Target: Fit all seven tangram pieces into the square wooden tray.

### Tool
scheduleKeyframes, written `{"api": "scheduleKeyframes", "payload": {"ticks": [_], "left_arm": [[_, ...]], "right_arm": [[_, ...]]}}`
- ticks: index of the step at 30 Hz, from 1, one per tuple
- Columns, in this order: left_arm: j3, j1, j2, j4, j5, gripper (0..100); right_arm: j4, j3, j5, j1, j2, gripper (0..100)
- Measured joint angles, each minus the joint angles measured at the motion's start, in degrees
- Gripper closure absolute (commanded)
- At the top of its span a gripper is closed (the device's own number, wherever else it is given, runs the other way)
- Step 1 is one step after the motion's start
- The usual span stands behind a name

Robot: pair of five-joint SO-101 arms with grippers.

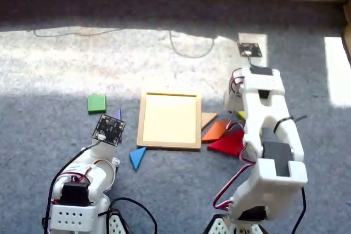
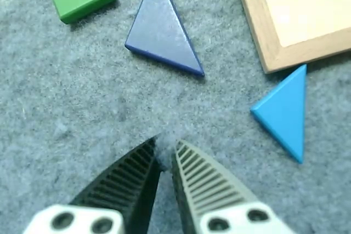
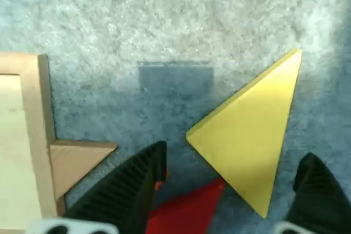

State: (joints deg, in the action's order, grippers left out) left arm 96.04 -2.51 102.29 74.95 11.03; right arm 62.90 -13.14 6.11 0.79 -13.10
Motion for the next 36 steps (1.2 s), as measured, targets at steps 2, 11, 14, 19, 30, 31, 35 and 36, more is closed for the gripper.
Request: {"api": "scheduleKeyframes", "payload": {"ticks": [2, 11, 14, 19, 30, 31, 35, 36], "left_arm": [[0.0, 0.0, 0.0, 0.0, 0.0, 99], [0.0, 0.0, 0.0, 0.0, 0.0, 99], [0.0, 0.0, 0.0, 0.0, 0.0, 99], [0.0, 0.0, 0.0, 0.0, 0.0, 99], [0.0, 0.0, 0.0, 0.0, 0.0, 99], [0.0, 0.0, 0.0, 0.0, 0.0, 99], [0.0, 0.0, 0.0, 0.0, 0.0, 99], [0.0, 0.0, 0.0, 0.0, 0.0, 99]], "right_arm": [[0.0, 1.85, 0.0, -1.05, -2.99, 63.0], [0.0, 6.07, -0.09, -2.2, -8.53, 63.0], [0.0, 6.07, -0.09, -2.2, -8.53, 63.1], [0.0, 6.07, -0.09, -2.2, -8.53, 72.5], [0.18, 6.15, -0.09, -2.64, -8.44, 82.1], [0.44, 6.24, -0.09, -2.64, -8.44, 82.1], [1.32, 6.77, -0.09, -2.64, -8.44, 82.1], [1.49, 6.77, -0.09, -2.64, -8.44, 82.1]]}}
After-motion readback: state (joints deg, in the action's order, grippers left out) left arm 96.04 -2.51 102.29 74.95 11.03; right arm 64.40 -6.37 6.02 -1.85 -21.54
